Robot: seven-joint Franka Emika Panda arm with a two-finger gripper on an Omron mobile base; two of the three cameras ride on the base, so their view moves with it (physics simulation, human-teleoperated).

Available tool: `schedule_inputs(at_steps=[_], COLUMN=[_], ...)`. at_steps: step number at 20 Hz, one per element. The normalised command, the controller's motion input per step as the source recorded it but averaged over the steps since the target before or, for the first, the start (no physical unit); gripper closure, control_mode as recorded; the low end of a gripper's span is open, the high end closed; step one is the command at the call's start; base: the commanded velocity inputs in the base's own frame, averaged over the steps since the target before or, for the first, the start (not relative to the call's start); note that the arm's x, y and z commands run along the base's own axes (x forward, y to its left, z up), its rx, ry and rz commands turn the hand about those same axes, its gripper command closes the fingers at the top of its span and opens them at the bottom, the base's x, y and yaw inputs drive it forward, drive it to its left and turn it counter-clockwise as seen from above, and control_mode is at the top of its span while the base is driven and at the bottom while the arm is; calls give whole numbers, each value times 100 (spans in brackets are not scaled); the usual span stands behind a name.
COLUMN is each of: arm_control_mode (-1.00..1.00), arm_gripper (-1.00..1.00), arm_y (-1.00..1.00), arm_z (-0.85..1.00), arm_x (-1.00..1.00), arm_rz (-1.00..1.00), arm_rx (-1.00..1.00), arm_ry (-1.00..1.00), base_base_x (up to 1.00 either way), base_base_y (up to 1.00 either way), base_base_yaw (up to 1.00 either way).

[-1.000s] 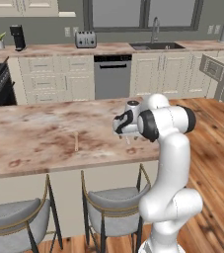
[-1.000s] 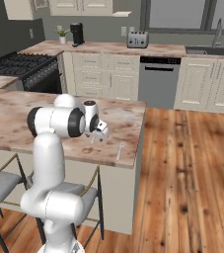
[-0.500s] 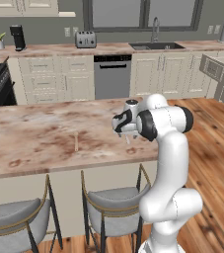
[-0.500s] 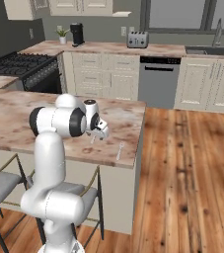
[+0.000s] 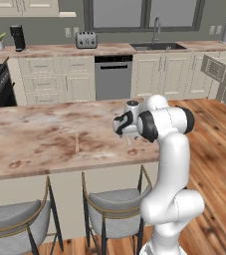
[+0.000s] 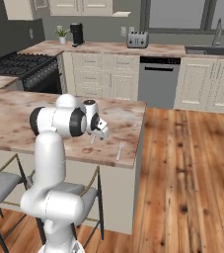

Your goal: Pick up the metallic utensils from the counter and place them in the open drawer. Make sure not to pick up any wooden utensils.

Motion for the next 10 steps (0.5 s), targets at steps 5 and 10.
schedule_inputs(at_steps=[5, 10], arm_control_mode=[-100, -100], arm_gripper=[-100, -100], arm_y=[1, 8], arm_z=[-53, -80], arm_x=[14, 23], arm_rz=[0, 0], arm_rx=[0, 0], arm_ry=[-1, 1], base_base_x=[0, 0], base_base_y=[0, 0], base_base_yaw=[0, 0])
